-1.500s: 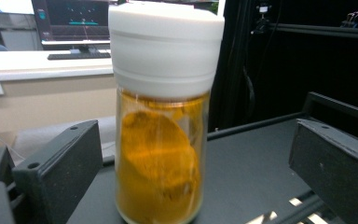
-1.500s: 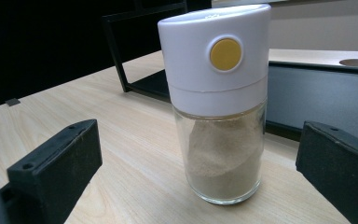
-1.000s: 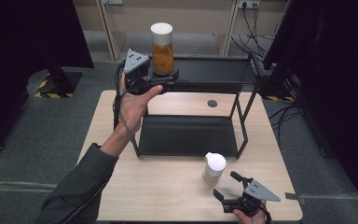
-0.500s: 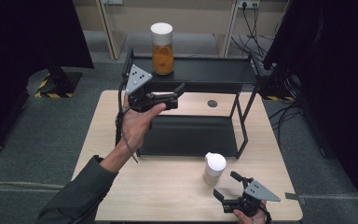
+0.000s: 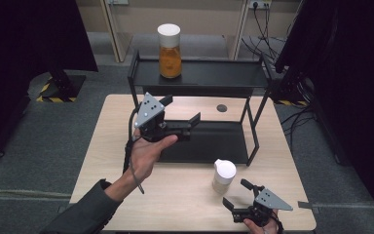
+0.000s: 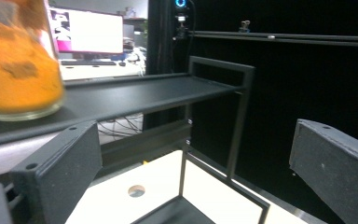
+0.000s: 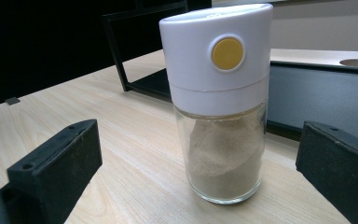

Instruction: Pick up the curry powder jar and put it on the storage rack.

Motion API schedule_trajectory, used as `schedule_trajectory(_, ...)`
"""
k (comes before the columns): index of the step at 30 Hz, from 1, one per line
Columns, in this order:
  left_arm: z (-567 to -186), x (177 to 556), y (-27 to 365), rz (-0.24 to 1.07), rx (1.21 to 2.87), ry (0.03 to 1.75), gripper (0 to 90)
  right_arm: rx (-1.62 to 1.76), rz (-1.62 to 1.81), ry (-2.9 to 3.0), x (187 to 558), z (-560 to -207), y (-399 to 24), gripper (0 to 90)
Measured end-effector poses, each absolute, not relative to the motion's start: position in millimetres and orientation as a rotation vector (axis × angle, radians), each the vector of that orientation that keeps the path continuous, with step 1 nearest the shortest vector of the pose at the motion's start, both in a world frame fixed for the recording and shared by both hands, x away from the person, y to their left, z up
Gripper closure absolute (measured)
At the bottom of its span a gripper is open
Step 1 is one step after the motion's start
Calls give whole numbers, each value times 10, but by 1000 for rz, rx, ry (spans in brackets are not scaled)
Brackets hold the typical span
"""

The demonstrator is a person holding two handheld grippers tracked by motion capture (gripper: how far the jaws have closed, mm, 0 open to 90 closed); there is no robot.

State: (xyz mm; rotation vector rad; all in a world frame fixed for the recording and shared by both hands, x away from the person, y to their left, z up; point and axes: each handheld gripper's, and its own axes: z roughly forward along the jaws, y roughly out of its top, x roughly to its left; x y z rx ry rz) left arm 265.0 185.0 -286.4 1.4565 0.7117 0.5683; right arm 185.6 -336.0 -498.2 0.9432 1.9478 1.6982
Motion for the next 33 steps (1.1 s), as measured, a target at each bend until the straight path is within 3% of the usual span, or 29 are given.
schedule_trajectory(33,-3904,2050,2049,453,1496,587,17,943,1702,1951,1860,-4983,-3355,5)
